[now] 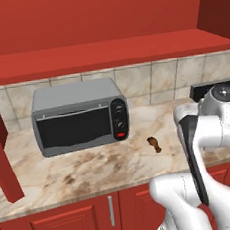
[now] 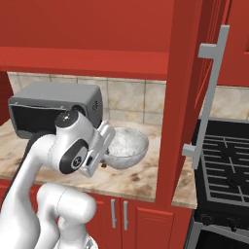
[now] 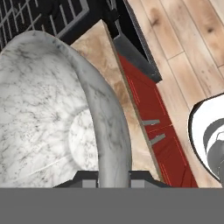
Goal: Retrieve the bowl from the cabinet, then place the raw meat into the bowl to avoid contamination.
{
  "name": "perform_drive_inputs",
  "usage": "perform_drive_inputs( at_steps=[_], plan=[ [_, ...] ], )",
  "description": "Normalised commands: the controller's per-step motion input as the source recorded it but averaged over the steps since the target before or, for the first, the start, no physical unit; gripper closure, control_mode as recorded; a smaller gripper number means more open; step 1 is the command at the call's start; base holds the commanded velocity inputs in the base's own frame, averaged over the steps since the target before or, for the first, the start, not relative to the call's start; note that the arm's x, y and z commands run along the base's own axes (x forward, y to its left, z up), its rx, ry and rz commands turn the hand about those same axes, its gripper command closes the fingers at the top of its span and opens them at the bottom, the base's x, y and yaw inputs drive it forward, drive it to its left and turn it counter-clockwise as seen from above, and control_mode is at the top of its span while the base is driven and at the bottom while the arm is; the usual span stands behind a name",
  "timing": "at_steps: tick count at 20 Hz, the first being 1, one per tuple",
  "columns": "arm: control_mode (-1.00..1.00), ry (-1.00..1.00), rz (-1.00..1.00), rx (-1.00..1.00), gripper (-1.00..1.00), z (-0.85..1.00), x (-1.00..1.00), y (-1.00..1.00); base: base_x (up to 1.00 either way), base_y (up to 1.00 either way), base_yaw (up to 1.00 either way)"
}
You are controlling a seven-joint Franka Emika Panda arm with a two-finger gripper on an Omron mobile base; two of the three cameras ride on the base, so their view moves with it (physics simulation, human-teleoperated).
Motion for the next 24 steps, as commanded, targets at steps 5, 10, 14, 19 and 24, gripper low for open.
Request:
perform_drive_inputs(
  at_steps=[5,10,14,19,24],
  plan=[
    [-1.0,0.0,0.03,0.0,1.0,-0.52,0.44,-0.24,0.0,0.0,0.0],
    [-1.0,-0.01,0.04,0.0,1.0,-0.48,0.49,-0.25,0.0,0.0,0.0],
    [-1.0,-0.04,0.05,0.0,1.0,-0.44,0.43,-0.17,0.0,0.0,0.0],
    [-1.0,-0.05,0.05,0.0,1.0,-0.39,0.39,-0.11,0.0,0.0,0.0],
    [-1.0,-0.01,0.04,0.0,1.0,-0.39,0.36,-0.16,0.0,0.0,0.0]
  ],
)
